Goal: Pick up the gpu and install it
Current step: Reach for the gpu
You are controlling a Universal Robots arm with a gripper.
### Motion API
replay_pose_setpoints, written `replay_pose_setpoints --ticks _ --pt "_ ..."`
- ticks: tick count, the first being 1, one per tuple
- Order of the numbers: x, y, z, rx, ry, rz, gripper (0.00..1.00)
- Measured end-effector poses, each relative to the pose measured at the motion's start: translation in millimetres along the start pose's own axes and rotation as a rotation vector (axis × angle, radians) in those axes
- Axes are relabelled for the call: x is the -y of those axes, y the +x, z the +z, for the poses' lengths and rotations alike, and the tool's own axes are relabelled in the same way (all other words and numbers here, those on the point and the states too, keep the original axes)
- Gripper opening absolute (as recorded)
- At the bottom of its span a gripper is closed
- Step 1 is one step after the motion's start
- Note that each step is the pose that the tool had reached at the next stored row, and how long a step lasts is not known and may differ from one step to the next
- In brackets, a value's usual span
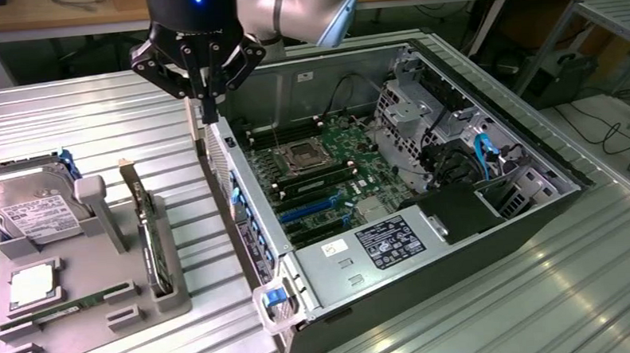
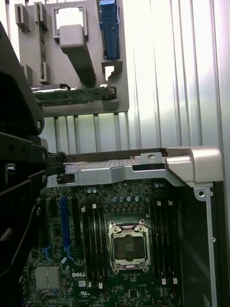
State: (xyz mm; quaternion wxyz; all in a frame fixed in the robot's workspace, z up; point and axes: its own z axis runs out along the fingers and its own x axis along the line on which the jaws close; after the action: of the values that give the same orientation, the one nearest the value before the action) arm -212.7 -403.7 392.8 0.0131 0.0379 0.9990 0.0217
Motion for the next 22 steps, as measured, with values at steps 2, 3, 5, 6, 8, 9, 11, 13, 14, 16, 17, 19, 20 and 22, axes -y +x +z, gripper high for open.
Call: replay_pose_setpoints --ticks 2,3,5,6,8,9,11,13,14,16,17,19,20,22 --pt "0.3 2.0 -0.1 0.0 0.0 0.0 0.11" --pt "0.5 3.0 -0.1 0.0 0.0 0.0 0.11" --pt "0.8 5.1 -0.1 -0.0001 0.0 0.0 0.11" --pt "1.1 6.4 -0.1 0.0 0.0 0.0 0.11" --pt "1.4 8.0 -0.2 -0.0001 0.0 0.0 0.11" --pt "1.6 8.9 -0.2 0.0 0.0 0.0 0.11" --pt "1.8 10.6 -0.3 -0.0001 0.0 0.0 0.11" --pt "2.1 12.3 -0.3 -0.0001 0.0001 0.0 0.11" --pt "2.3 13.3 -0.3 -0.0001 0.0 0.0 0.11" --pt "2.7 15.7 -0.3 -0.0001 0.0001 0.0 0.11" --pt "3.1 17.9 -0.4 -0.0001 0.0 0.0 0.11" --pt "3.8 21.2 -0.4 -0.0001 0.0001 0.0 0.11" --pt "4.3 23.3 -0.5 -0.0001 0.0 0.0 0.11" --pt "4.8 25.3 -0.5 -0.0001 0.0 0.0 0.11"
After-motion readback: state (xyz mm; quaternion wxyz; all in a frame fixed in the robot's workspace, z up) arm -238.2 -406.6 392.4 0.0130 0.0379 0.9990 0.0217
